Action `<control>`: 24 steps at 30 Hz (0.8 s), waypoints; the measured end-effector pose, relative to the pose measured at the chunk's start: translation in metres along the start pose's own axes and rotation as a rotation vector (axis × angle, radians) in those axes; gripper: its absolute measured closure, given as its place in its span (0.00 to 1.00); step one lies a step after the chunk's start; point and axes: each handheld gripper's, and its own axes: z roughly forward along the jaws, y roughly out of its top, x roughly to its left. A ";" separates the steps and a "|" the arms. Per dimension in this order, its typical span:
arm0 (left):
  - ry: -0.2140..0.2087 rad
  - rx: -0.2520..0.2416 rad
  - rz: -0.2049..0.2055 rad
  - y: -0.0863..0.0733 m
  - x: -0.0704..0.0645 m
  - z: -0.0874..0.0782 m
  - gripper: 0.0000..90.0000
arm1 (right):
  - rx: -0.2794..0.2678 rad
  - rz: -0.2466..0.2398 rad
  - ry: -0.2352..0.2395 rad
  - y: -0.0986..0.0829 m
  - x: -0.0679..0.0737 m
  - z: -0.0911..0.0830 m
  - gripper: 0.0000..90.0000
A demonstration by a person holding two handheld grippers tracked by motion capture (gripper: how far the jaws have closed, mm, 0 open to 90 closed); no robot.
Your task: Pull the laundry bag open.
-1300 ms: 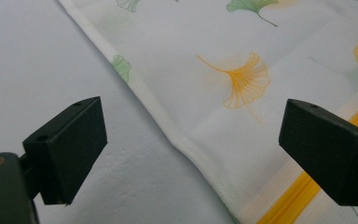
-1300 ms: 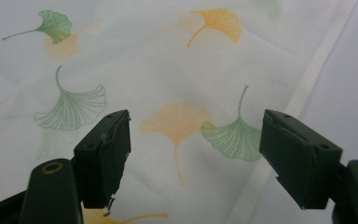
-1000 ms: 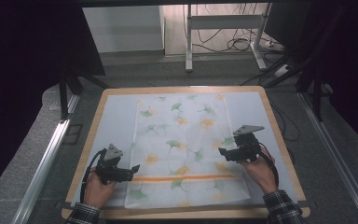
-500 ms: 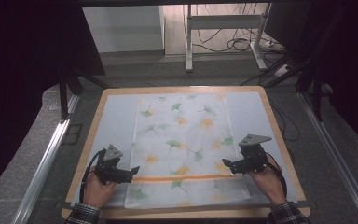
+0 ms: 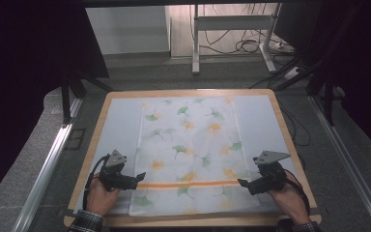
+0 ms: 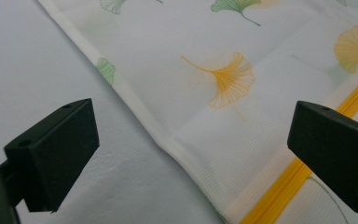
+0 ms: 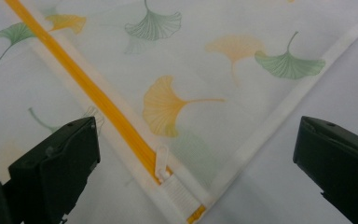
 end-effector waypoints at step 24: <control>0.014 0.053 0.031 0.002 -0.006 0.004 0.01 | 0.090 -0.083 0.113 -0.024 0.009 0.022 0.01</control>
